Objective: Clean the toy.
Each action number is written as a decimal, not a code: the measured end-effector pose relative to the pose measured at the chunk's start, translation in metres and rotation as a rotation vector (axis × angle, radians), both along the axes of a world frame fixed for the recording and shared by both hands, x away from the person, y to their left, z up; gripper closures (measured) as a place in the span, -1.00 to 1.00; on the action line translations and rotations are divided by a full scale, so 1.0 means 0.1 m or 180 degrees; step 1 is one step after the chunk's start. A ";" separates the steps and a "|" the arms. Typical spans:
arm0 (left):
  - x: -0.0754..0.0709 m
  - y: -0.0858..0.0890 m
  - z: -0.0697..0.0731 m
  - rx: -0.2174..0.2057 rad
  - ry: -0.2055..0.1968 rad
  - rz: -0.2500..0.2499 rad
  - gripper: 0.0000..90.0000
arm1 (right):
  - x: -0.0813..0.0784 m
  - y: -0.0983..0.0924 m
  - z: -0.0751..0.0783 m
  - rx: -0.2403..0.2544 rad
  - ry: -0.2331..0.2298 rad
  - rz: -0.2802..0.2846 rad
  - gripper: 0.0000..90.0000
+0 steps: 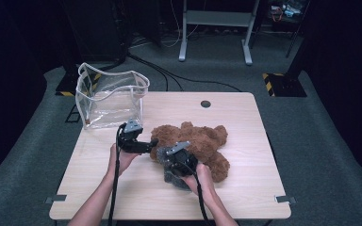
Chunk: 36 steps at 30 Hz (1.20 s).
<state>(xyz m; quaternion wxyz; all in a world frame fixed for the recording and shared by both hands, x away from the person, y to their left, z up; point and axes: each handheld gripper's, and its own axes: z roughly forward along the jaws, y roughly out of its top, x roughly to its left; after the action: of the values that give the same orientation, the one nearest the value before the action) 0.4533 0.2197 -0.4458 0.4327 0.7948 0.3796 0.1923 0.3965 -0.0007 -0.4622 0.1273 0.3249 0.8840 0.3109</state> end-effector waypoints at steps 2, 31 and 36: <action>0.00 -0.01 0.00 -0.0006 -0.0005 0.0000 -0.64 | -0.04 -0.10 0.07 0.0046 -0.0037 -0.0042 0.63; -0.31 -0.34 0.09 -0.0110 -0.0096 -0.0201 -0.65 | -0.28 -1.92 0.43 0.0353 -0.0428 -0.1437 0.63; -0.44 -0.47 0.09 -0.0065 -0.0099 -0.0151 -0.65 | -0.25 -2.09 0.38 0.0355 -0.0382 -0.1585 0.63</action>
<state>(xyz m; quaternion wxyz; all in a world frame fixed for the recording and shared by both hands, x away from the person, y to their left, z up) 0.4090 0.1730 -0.4371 0.4512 0.7960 0.3558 0.1905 0.3713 -0.2093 -0.4244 0.2341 0.5200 0.7492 0.3369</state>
